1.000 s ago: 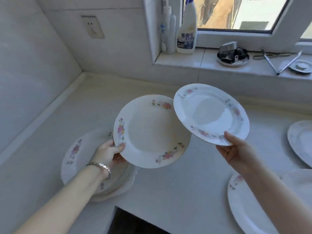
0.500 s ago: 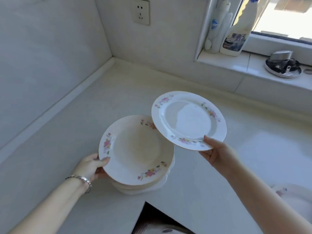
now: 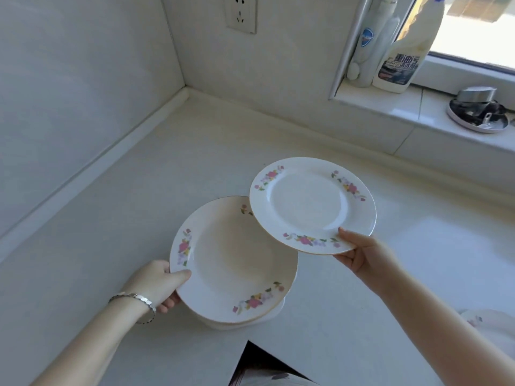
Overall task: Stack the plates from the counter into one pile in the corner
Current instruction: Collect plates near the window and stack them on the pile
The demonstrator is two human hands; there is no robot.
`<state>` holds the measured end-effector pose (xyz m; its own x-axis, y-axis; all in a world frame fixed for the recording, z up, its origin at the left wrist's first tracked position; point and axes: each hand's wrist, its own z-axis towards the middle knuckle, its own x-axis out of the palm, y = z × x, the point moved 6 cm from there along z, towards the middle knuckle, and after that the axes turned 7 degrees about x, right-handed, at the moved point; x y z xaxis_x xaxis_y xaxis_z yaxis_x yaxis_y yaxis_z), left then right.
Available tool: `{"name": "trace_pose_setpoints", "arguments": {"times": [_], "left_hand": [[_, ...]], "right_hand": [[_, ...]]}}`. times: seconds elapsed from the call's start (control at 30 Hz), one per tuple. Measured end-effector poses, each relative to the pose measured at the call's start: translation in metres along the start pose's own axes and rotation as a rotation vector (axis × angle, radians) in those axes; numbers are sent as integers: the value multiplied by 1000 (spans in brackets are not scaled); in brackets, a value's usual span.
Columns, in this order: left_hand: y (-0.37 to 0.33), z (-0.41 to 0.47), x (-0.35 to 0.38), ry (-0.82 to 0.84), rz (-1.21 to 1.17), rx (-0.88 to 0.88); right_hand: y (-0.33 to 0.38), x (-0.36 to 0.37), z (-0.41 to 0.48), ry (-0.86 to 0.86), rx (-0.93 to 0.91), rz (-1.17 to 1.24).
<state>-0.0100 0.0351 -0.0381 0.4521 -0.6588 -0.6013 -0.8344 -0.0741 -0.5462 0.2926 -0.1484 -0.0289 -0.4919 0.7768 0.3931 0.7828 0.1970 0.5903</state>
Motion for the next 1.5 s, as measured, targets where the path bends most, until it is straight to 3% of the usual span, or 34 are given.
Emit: {"name": "trace_pose_setpoints", "arguments": {"times": [0.1,0.23,0.3,0.43,0.53,0.73,0.93,1.1,1.33,1.4,1.5], "left_hand": [[-10,-4,-6,-54,378,59],[-13,-5,-10,-170,407,54],[-12,-4,-5,-290,208,81],[-4,1,26,-400,-669,163],[5,6,35,-489,-906,171],[5,8,34,-525,-971,197],[10,14,34,-515,-961,210],[11,16,35,-517,-1017,222],[8,24,38,-376,-1151,245],[8,24,38,-387,-1121,246],[13,24,37,-435,-1081,229]], "right_hand": [[0,-2,2,7,1,12],[0,-1,2,28,-10,-30],[-2,-1,2,29,-13,-66],[-10,2,-5,60,-25,-212],[-24,1,-6,87,-14,-310],[-47,16,-10,117,30,-479],[-51,34,-10,-2,-53,-638],[-53,38,-15,-222,-153,-1104],[-61,58,-11,-300,-130,-1606],[-54,60,-6,-327,-192,-1530],[-52,64,11,-258,-240,-1198]]}}
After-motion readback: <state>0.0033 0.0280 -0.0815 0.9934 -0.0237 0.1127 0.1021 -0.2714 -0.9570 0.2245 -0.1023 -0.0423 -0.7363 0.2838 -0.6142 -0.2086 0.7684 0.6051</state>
